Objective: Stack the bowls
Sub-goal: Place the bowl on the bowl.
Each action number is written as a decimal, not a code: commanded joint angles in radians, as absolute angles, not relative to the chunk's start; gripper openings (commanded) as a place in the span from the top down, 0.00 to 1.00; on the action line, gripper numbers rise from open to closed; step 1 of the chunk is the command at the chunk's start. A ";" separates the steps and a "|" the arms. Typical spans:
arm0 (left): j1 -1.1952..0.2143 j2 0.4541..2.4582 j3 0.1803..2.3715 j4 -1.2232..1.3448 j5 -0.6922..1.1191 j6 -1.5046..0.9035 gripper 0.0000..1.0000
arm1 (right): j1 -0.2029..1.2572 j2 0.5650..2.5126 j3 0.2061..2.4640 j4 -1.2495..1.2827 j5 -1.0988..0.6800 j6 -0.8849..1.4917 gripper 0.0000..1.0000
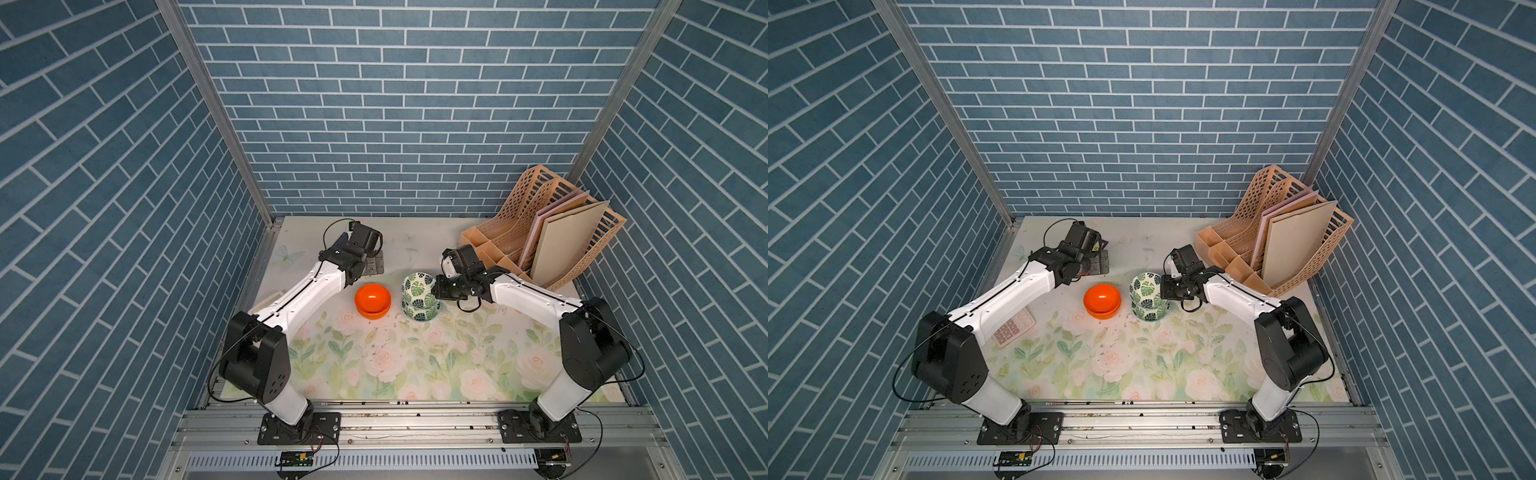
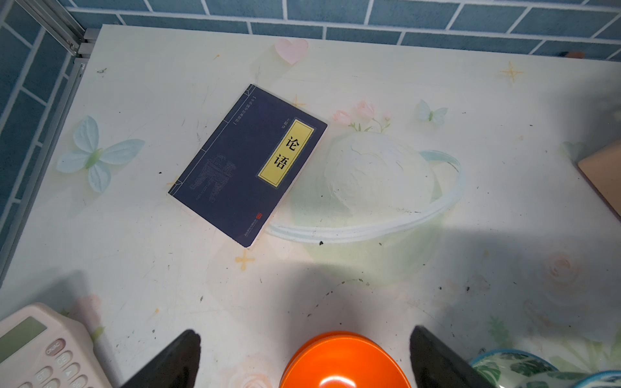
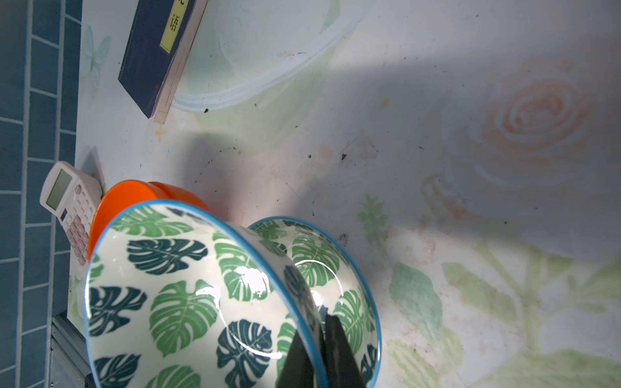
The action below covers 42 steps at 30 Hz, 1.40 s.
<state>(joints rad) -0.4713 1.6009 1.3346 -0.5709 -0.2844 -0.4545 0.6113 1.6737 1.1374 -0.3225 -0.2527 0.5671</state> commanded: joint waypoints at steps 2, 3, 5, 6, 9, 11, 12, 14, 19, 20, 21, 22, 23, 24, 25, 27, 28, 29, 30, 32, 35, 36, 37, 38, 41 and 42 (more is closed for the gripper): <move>-0.469 1.589 1.327 -0.589 -0.292 -0.460 0.00 | 0.622 1.699 1.181 -0.350 -0.271 0.520 1.00; -0.469 1.588 1.327 -0.590 -0.293 -0.460 0.00 | 0.622 1.704 1.182 -0.357 -0.269 0.513 1.00; -0.468 1.588 1.327 -0.588 -0.290 -0.460 0.00 | 0.622 1.712 1.185 -0.364 -0.268 0.510 1.00; -0.468 1.589 1.328 -0.589 -0.290 -0.461 0.00 | 0.623 1.717 1.189 -0.367 -0.270 0.507 1.00; -0.469 1.588 1.328 -0.588 -0.288 -0.461 0.01 | 0.622 1.730 1.199 -0.377 -0.269 0.502 1.00; -0.469 1.589 1.331 -0.590 -0.289 -0.461 0.00 | 0.623 1.739 1.205 -0.380 -0.268 0.499 1.00; -0.469 1.589 1.333 -0.590 -0.289 -0.460 0.00 | 0.623 1.744 1.209 -0.383 -0.268 0.497 1.00; -0.469 1.590 1.337 -0.590 -0.289 -0.460 0.01 | 0.624 1.755 1.216 -0.389 -0.267 0.494 1.00; -0.468 1.592 1.345 -0.595 -0.294 -0.454 0.00 | 0.624 1.770 1.237 -0.419 -0.254 0.478 1.00; -0.468 1.592 1.346 -0.595 -0.294 -0.454 0.00 | 0.623 1.771 1.240 -0.427 -0.246 0.475 1.00; -0.468 1.592 1.347 -0.595 -0.297 -0.454 0.00 | 0.624 1.769 1.240 -0.431 -0.240 0.472 1.00; -0.468 1.592 1.347 -0.594 -0.296 -0.453 0.00 | 0.624 1.769 1.240 -0.435 -0.236 0.470 1.00; -0.469 1.594 1.347 -0.594 -0.295 -0.453 0.00 | 0.624 1.769 1.241 -0.444 -0.233 0.466 1.00; -0.468 1.595 1.347 -0.592 -0.295 -0.453 0.00 | 0.624 1.768 1.243 -0.449 -0.230 0.462 1.00; -0.468 1.597 1.348 -0.593 -0.295 -0.452 0.00 | 0.624 1.767 1.241 -0.454 -0.225 0.459 1.00; -0.466 1.602 1.348 -0.590 -0.294 -0.451 0.00 | 0.624 1.764 1.242 -0.462 -0.224 0.455 1.00; -0.466 1.603 1.348 -0.589 -0.294 -0.451 0.00 | 0.624 1.765 1.240 -0.464 -0.224 0.452 1.00; -0.466 1.605 1.349 -0.589 -0.292 -0.451 0.00 | 0.623 1.766 1.240 -0.465 -0.225 0.451 1.00; -0.467 1.607 1.350 -0.588 -0.291 -0.453 0.00 | 0.624 1.764 1.239 -0.469 -0.219 0.451 1.00; -0.467 1.609 1.351 -0.587 -0.290 -0.454 0.00 | 0.624 1.763 1.237 -0.463 -0.220 0.450 1.00; -0.466 1.613 1.351 -0.586 -0.288 -0.453 0.00 | 0.623 1.769 1.237 -0.451 -0.230 0.452 1.00; -0.467 1.614 1.351 -0.586 -0.289 -0.451 0.00 | 0.624 1.775 1.240 -0.450 -0.233 0.451 1.00; -0.466 1.612 1.351 -0.586 -0.290 -0.451 0.01 | 0.624 1.781 1.243 -0.450 -0.232 0.451 1.00; -0.467 1.611 1.351 -0.587 -0.291 -0.451 0.01 | 0.624 1.785 1.245 -0.450 -0.233 0.451 1.00; -0.467 1.611 1.349 -0.588 -0.293 -0.450 0.00 | 0.624 1.798 1.248 -0.451 -0.238 0.448 1.00; -0.467 1.610 1.348 -0.586 -0.293 -0.450 0.00 | 0.624 1.801 1.248 -0.451 -0.238 0.448 1.00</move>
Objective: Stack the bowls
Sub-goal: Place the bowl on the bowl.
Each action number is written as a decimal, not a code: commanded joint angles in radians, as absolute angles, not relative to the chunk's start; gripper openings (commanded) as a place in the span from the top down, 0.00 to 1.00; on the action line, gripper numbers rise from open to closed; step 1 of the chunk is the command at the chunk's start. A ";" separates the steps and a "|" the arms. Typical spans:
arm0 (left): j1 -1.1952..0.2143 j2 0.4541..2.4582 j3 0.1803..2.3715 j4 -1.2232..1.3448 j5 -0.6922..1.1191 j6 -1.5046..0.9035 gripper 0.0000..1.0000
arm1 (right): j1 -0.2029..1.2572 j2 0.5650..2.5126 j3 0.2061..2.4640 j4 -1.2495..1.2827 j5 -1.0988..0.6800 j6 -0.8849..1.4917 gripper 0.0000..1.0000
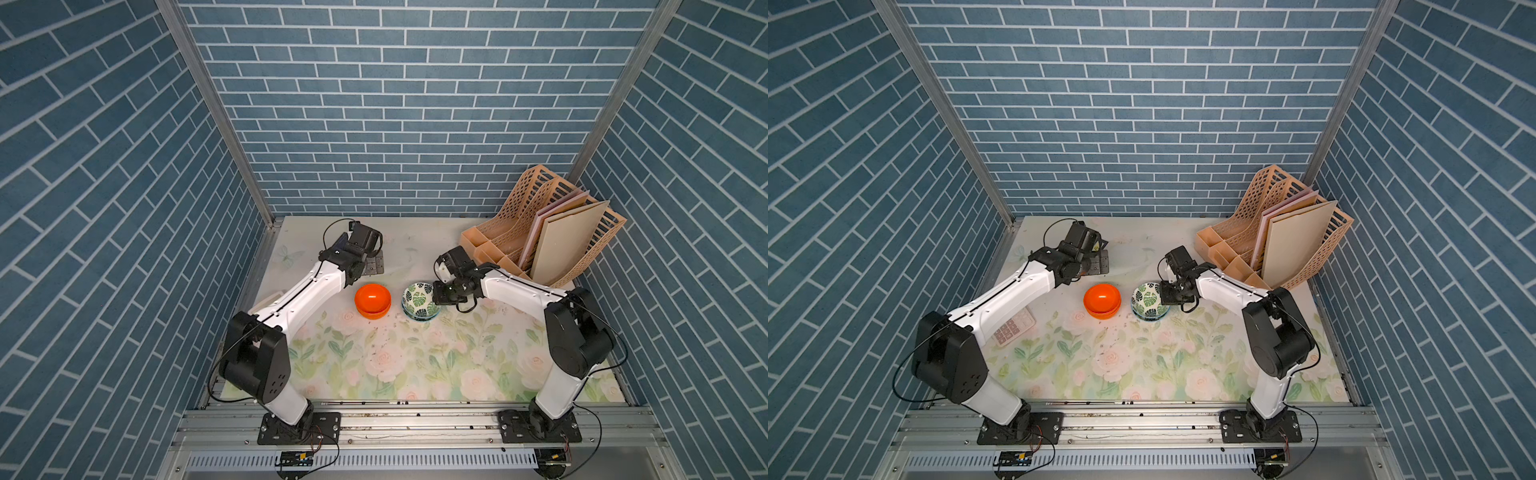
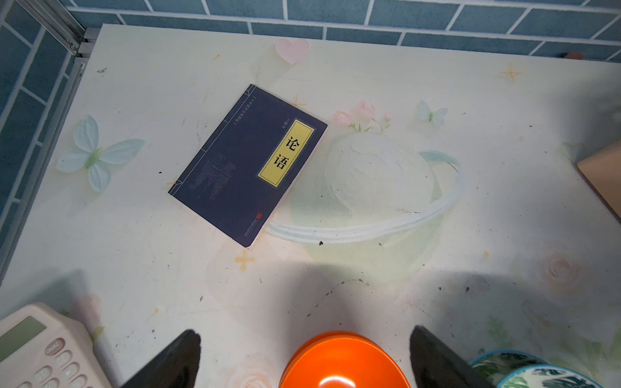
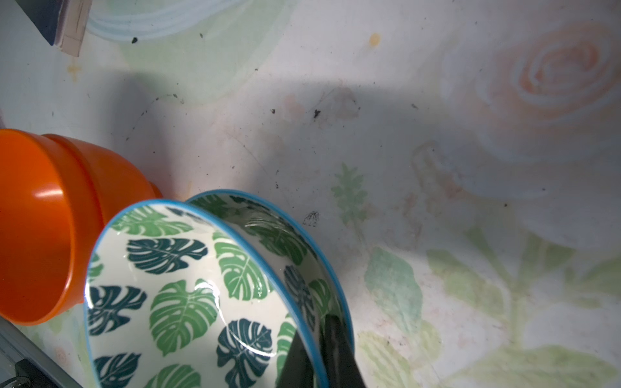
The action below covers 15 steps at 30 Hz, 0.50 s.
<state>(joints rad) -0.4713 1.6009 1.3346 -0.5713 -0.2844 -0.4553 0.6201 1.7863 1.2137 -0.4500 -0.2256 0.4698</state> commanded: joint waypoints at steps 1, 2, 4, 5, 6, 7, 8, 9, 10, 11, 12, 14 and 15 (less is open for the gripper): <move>-0.466 1.611 1.348 -0.586 -0.293 -0.452 0.00 | 0.624 1.802 1.250 -0.450 -0.239 0.447 1.00; -0.467 1.611 1.347 -0.586 -0.293 -0.452 0.00 | 0.624 1.804 1.249 -0.450 -0.240 0.447 1.00; -0.466 1.610 1.347 -0.584 -0.293 -0.452 0.01 | 0.625 1.804 1.250 -0.448 -0.242 0.448 1.00; -0.466 1.610 1.347 -0.583 -0.292 -0.451 0.01 | 0.625 1.805 1.250 -0.448 -0.242 0.448 1.00; -0.466 1.611 1.347 -0.584 -0.293 -0.452 0.00 | 0.626 1.806 1.250 -0.448 -0.243 0.447 1.00; -0.467 1.612 1.347 -0.583 -0.293 -0.452 0.00 | 0.626 1.806 1.251 -0.449 -0.243 0.446 1.00; -0.466 1.613 1.347 -0.583 -0.291 -0.452 0.00 | 0.625 1.806 1.251 -0.451 -0.242 0.446 1.00; -0.466 1.612 1.347 -0.583 -0.290 -0.452 0.00 | 0.625 1.804 1.250 -0.451 -0.242 0.446 1.00; -0.466 1.615 1.347 -0.582 -0.291 -0.451 0.01 | 0.625 1.803 1.251 -0.451 -0.242 0.445 1.00; -0.467 1.615 1.347 -0.581 -0.291 -0.451 0.00 | 0.626 1.801 1.249 -0.451 -0.242 0.445 0.99; -0.467 1.616 1.347 -0.580 -0.290 -0.451 0.00 | 0.626 1.800 1.250 -0.451 -0.240 0.444 0.97; -0.467 1.615 1.347 -0.580 -0.291 -0.451 0.00 | 0.625 1.800 1.252 -0.455 -0.239 0.442 0.91; -0.467 1.616 1.345 -0.579 -0.291 -0.452 0.00 | 0.625 1.799 1.251 -0.456 -0.238 0.442 0.90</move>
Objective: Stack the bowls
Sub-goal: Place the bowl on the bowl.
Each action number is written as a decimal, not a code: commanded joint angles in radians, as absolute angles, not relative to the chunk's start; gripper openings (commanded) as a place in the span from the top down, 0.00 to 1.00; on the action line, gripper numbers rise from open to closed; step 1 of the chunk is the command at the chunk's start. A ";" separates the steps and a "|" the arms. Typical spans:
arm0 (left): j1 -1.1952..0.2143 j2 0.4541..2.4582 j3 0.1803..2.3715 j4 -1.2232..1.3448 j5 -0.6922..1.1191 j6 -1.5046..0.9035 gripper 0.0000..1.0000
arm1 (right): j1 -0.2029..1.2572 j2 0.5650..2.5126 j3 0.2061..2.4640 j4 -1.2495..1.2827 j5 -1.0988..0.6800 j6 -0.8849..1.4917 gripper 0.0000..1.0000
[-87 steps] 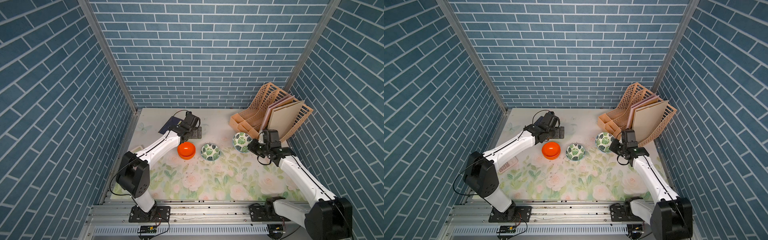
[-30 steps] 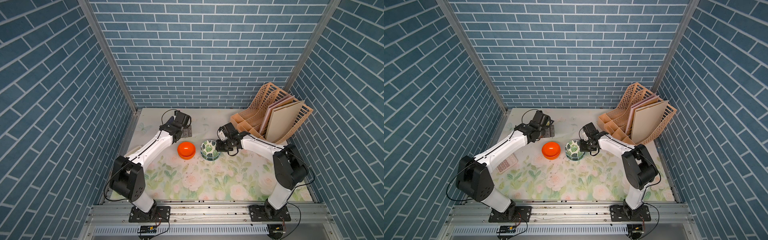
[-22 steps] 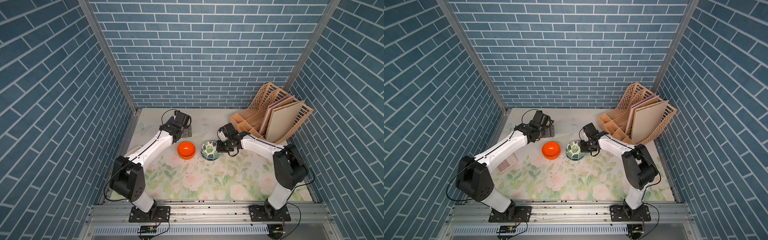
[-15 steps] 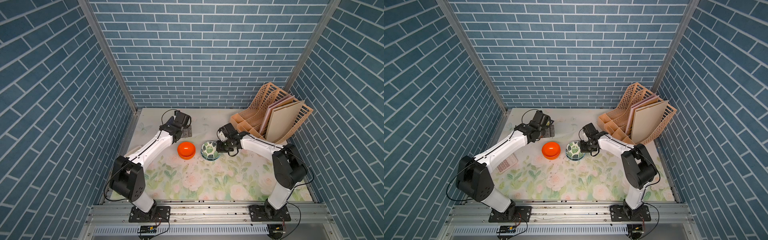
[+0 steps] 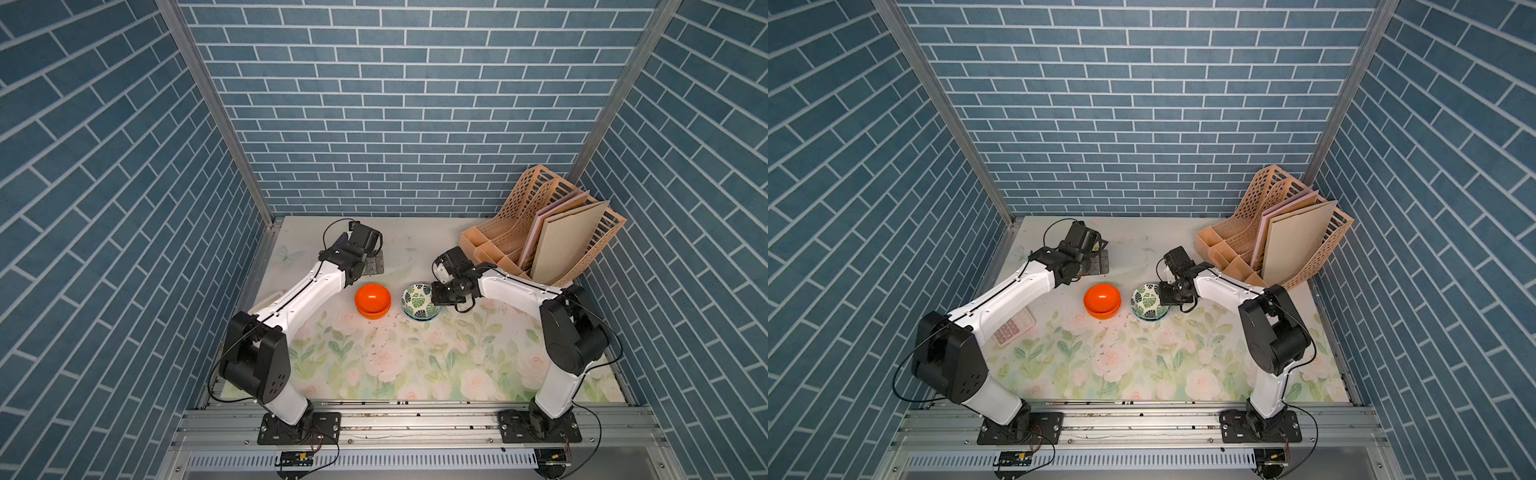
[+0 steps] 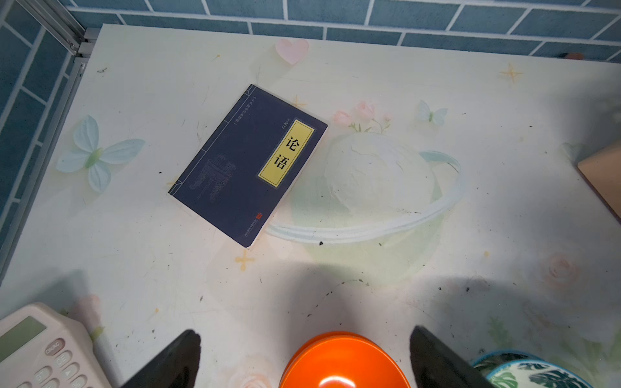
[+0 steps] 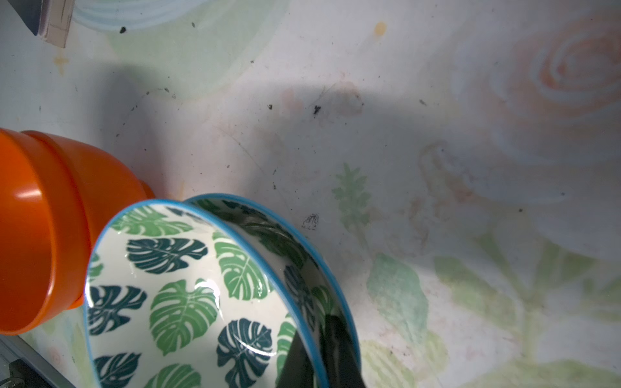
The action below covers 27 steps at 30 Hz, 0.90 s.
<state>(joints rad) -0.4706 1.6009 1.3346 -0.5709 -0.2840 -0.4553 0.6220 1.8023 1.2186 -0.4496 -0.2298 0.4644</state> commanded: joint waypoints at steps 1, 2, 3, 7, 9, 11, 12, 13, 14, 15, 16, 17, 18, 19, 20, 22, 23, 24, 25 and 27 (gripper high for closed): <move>-0.467 1.616 1.345 -0.578 -0.291 -0.452 0.00 | 0.626 1.801 1.251 -0.456 -0.238 0.442 0.89; -0.466 1.616 1.345 -0.579 -0.291 -0.452 0.00 | 0.626 1.801 1.249 -0.456 -0.238 0.443 0.88; -0.466 1.616 1.345 -0.578 -0.290 -0.452 0.00 | 0.626 1.800 1.248 -0.456 -0.238 0.442 0.87; -0.465 1.615 1.341 -0.578 -0.292 -0.452 0.00 | 0.627 1.800 1.247 -0.454 -0.241 0.440 0.83; -0.465 1.612 1.339 -0.577 -0.293 -0.452 0.00 | 0.627 1.797 1.246 -0.454 -0.239 0.439 0.82; -0.465 1.609 1.338 -0.577 -0.293 -0.452 0.00 | 0.626 1.792 1.247 -0.455 -0.238 0.439 0.81; -0.466 1.608 1.339 -0.577 -0.293 -0.452 0.00 | 0.627 1.787 1.247 -0.456 -0.235 0.440 0.79; -0.466 1.607 1.339 -0.578 -0.290 -0.452 0.00 | 0.628 1.784 1.248 -0.458 -0.234 0.440 0.78; -0.465 1.607 1.339 -0.579 -0.289 -0.451 0.00 | 0.627 1.777 1.250 -0.459 -0.232 0.441 0.77; -0.465 1.606 1.339 -0.579 -0.287 -0.451 0.00 | 0.627 1.771 1.254 -0.462 -0.230 0.441 0.75; -0.466 1.604 1.340 -0.579 -0.285 -0.450 0.00 | 0.627 1.764 1.257 -0.467 -0.225 0.440 0.71; -0.467 1.603 1.338 -0.578 -0.282 -0.451 0.00 | 0.627 1.756 1.261 -0.472 -0.220 0.439 0.69; -0.467 1.601 1.338 -0.578 -0.278 -0.449 0.00 | 0.628 1.750 1.262 -0.476 -0.218 0.438 0.68; -0.471 1.600 1.336 -0.577 -0.273 -0.445 0.00 | 0.627 1.744 1.266 -0.481 -0.217 0.435 0.66; -0.475 1.598 1.335 -0.576 -0.267 -0.439 0.00 | 0.627 1.741 1.268 -0.487 -0.213 0.432 0.61; -0.493 1.601 1.339 -0.579 -0.262 -0.428 0.01 | 0.627 1.735 1.272 -0.500 -0.205 0.424 0.60; -0.504 1.604 1.344 -0.583 -0.264 -0.425 0.01 | 0.627 1.733 1.272 -0.503 -0.203 0.422 0.59; -0.514 1.608 1.350 -0.587 -0.266 -0.422 0.01 | 0.626 1.730 1.270 -0.504 -0.201 0.422 0.59; -0.523 1.611 1.354 -0.592 -0.269 -0.422 0.01 | 0.627 1.728 1.268 -0.506 -0.198 0.421 0.59; -0.535 1.615 1.363 -0.596 -0.272 -0.421 0.01 | 0.626 1.721 1.265 -0.506 -0.193 0.421 0.58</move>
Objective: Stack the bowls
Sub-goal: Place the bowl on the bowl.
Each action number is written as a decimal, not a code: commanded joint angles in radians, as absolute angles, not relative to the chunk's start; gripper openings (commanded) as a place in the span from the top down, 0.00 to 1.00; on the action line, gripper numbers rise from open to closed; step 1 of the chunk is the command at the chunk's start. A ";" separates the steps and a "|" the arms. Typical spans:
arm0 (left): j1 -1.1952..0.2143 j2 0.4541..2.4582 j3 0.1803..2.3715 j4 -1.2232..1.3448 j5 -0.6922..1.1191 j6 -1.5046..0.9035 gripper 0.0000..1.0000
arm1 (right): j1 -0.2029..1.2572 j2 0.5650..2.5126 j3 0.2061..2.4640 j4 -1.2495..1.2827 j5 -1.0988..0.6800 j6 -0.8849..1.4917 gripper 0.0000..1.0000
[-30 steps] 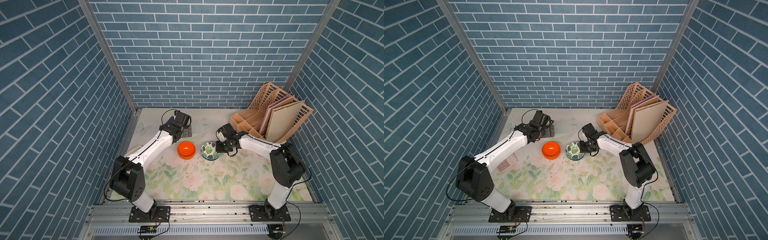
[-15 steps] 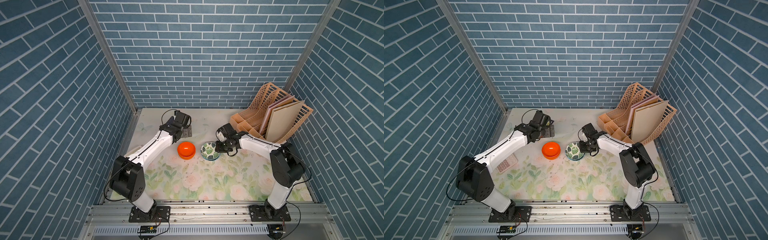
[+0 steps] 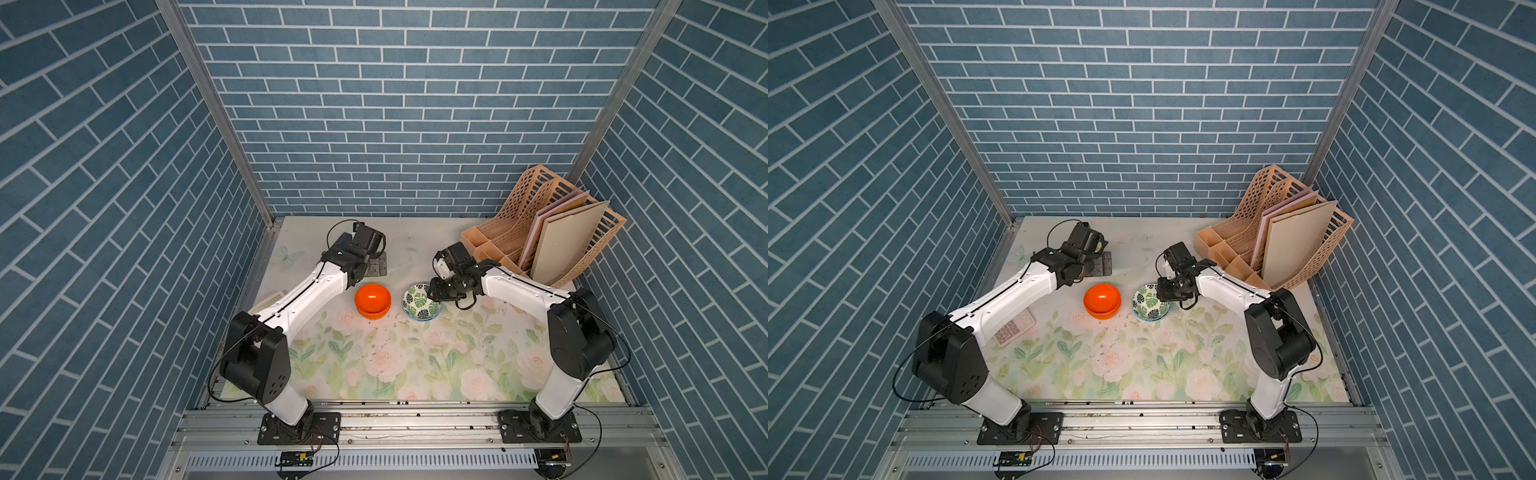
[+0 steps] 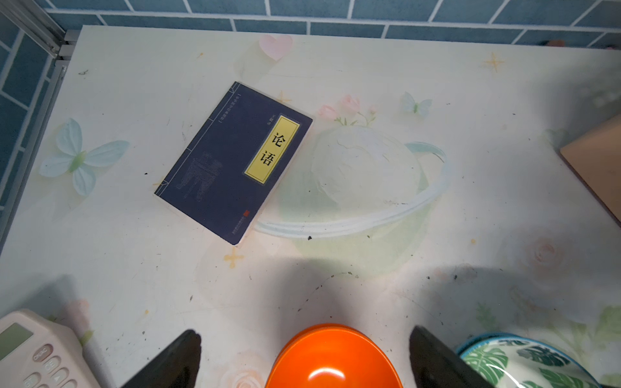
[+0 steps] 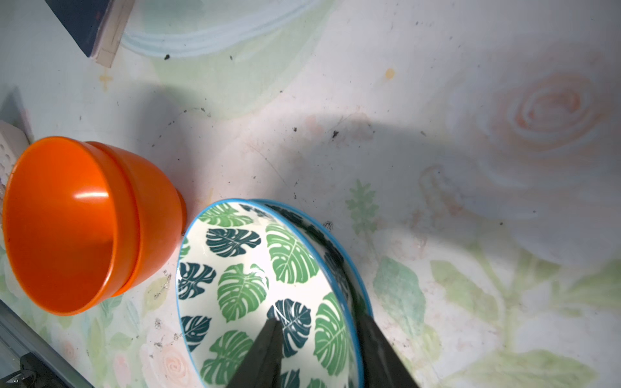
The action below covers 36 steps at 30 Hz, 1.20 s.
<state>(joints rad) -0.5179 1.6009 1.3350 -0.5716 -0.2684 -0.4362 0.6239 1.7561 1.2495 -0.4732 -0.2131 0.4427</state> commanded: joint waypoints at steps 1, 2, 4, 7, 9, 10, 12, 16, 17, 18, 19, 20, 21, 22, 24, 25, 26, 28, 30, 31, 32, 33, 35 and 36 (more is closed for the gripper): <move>-0.541 1.617 1.365 -0.597 -0.271 -0.421 0.01 | 0.627 1.718 1.263 -0.506 -0.189 0.420 0.57; -0.543 1.618 1.367 -0.597 -0.271 -0.420 0.01 | 0.626 1.715 1.261 -0.507 -0.183 0.418 0.57; -0.550 1.621 1.371 -0.603 -0.275 -0.419 0.01 | 0.626 1.704 1.254 -0.512 -0.159 0.417 0.59; -0.553 1.615 1.369 -0.605 -0.280 -0.420 0.01 | 0.625 1.692 1.230 -0.492 -0.162 0.419 0.69; -0.552 1.611 1.369 -0.607 -0.285 -0.421 0.01 | 0.626 1.691 1.215 -0.482 -0.163 0.424 0.73; -0.553 1.611 1.370 -0.609 -0.286 -0.423 0.01 | 0.625 1.690 1.208 -0.477 -0.163 0.426 0.75; -0.552 1.608 1.370 -0.609 -0.288 -0.424 0.01 | 0.625 1.691 1.192 -0.460 -0.161 0.433 0.78; -0.552 1.605 1.371 -0.613 -0.294 -0.425 0.01 | 0.625 1.697 1.174 -0.438 -0.168 0.439 0.80; -0.553 1.603 1.370 -0.615 -0.297 -0.425 0.01 | 0.626 1.699 1.172 -0.435 -0.167 0.439 0.80; -0.552 1.602 1.370 -0.615 -0.299 -0.427 0.01 | 0.626 1.700 1.171 -0.432 -0.164 0.439 0.80; -0.552 1.599 1.370 -0.615 -0.299 -0.427 0.01 | 0.626 1.699 1.169 -0.430 -0.163 0.439 0.80; -0.552 1.597 1.369 -0.616 -0.300 -0.428 0.01 | 0.625 1.695 1.168 -0.429 -0.159 0.441 0.80; -0.552 1.596 1.368 -0.617 -0.301 -0.427 0.01 | 0.624 1.688 1.166 -0.427 -0.154 0.443 0.80; -0.553 1.595 1.368 -0.619 -0.303 -0.427 0.01 | 0.625 1.678 1.166 -0.424 -0.150 0.444 0.79; -0.552 1.592 1.367 -0.615 -0.299 -0.425 0.01 | 0.626 1.657 1.167 -0.422 -0.139 0.446 0.77; -0.553 1.593 1.367 -0.615 -0.292 -0.423 0.01 | 0.626 1.643 1.172 -0.422 -0.128 0.446 0.77; -0.554 1.594 1.367 -0.612 -0.279 -0.419 0.02 | 0.625 1.630 1.175 -0.423 -0.120 0.448 0.75; -0.566 1.598 1.369 -0.610 -0.268 -0.408 0.02 | 0.624 1.607 1.184 -0.424 -0.110 0.448 0.73; -0.580 1.607 1.373 -0.614 -0.268 -0.401 0.02 | 0.625 1.593 1.191 -0.428 -0.099 0.448 0.70; -0.582 1.610 1.376 -0.618 -0.271 -0.401 0.02 | 0.626 1.590 1.193 -0.429 -0.090 0.447 0.68; -0.583 1.613 1.377 -0.621 -0.277 -0.400 0.02 | 0.626 1.585 1.193 -0.429 -0.083 0.446 0.67; -0.583 1.611 1.376 -0.625 -0.289 -0.401 0.02 | 0.624 1.583 1.193 -0.432 -0.082 0.442 0.64; -0.581 1.605 1.376 -0.634 -0.317 -0.398 0.02 | 0.620 1.579 1.187 -0.425 -0.049 0.434 0.58; -0.579 1.598 1.375 -0.635 -0.324 -0.395 0.02 | 0.617 1.571 1.178 -0.414 -0.045 0.429 0.55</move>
